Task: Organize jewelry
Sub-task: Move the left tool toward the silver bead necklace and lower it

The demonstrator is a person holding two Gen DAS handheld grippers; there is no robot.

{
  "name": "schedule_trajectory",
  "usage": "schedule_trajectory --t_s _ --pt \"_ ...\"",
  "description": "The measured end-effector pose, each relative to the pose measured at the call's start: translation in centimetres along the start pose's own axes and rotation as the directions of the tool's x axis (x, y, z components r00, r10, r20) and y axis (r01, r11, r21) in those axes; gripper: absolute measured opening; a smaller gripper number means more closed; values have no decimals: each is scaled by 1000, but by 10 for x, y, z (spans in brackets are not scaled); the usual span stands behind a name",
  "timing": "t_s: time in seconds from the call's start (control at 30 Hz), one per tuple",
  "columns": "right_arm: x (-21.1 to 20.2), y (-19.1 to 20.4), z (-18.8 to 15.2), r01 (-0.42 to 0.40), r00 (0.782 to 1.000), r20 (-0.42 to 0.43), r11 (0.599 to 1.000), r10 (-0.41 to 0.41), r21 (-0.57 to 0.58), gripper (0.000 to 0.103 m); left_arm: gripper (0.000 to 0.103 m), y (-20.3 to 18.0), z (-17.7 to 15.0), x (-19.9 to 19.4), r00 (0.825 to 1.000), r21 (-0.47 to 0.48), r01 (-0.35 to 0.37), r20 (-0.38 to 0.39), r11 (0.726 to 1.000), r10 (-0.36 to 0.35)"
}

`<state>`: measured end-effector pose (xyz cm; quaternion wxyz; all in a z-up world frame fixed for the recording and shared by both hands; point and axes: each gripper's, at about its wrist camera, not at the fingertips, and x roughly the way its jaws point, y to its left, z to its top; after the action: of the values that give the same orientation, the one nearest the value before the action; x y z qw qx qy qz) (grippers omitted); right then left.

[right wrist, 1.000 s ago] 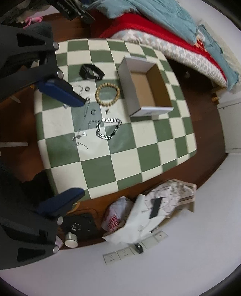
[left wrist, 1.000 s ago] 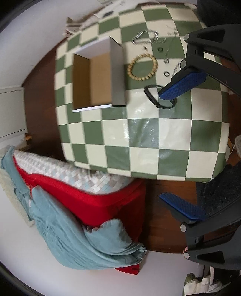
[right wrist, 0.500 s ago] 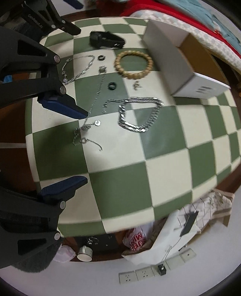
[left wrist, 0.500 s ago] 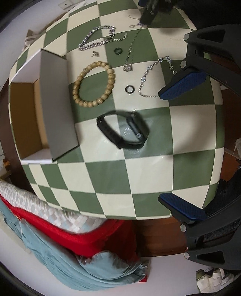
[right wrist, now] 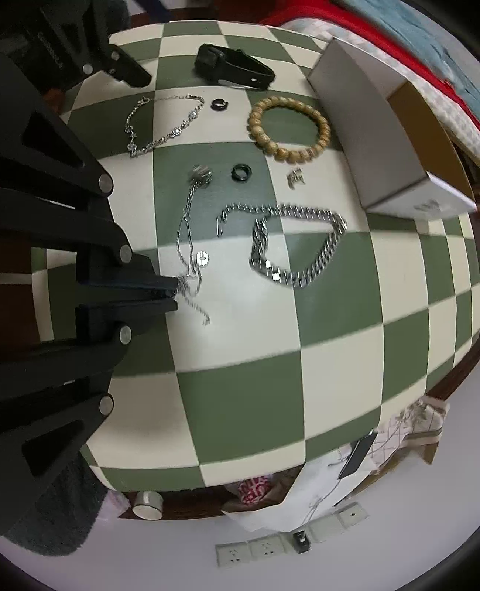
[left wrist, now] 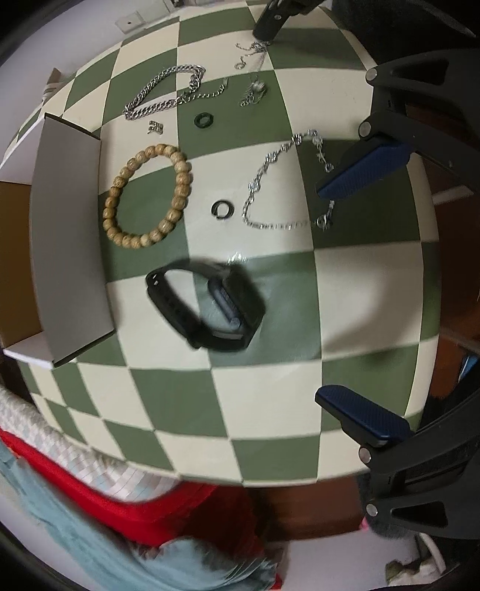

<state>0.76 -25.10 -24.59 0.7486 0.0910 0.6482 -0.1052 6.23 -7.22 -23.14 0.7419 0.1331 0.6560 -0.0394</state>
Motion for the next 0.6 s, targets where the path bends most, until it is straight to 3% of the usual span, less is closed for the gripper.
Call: schedule_trajectory --t_s 0.03,0.13,0.23,0.3,0.33,0.37,0.6 --pt "-2 -6 0 10 1000 6 1000 -10 11 0 101 -1 1 3 1000 -9 26 -7 1000 -26" --pt "-4 -27 0 1 1000 4 997 -1 72 0 80 -4 2 15 995 -45 83 -53 996 -85" --pt "-5 -42 -2 -7 1000 -6 995 8 100 0 63 -4 2 14 989 -69 147 2 987 -147" --pt "-5 -46 -3 -15 1000 -8 994 16 108 0 39 -10 1 10 988 -25 152 38 988 -151" --pt "-2 -49 -2 -18 1000 -11 994 20 110 0 6 -14 1 8 986 7 156 52 988 -156" --pt "-3 -49 -4 -21 1000 -8 993 22 113 0 0 -17 2 8 987 22 155 43 988 -155" --pt "-4 -54 2 -73 997 25 990 71 124 0 0 -13 2 0 987 52 157 34 986 -159"
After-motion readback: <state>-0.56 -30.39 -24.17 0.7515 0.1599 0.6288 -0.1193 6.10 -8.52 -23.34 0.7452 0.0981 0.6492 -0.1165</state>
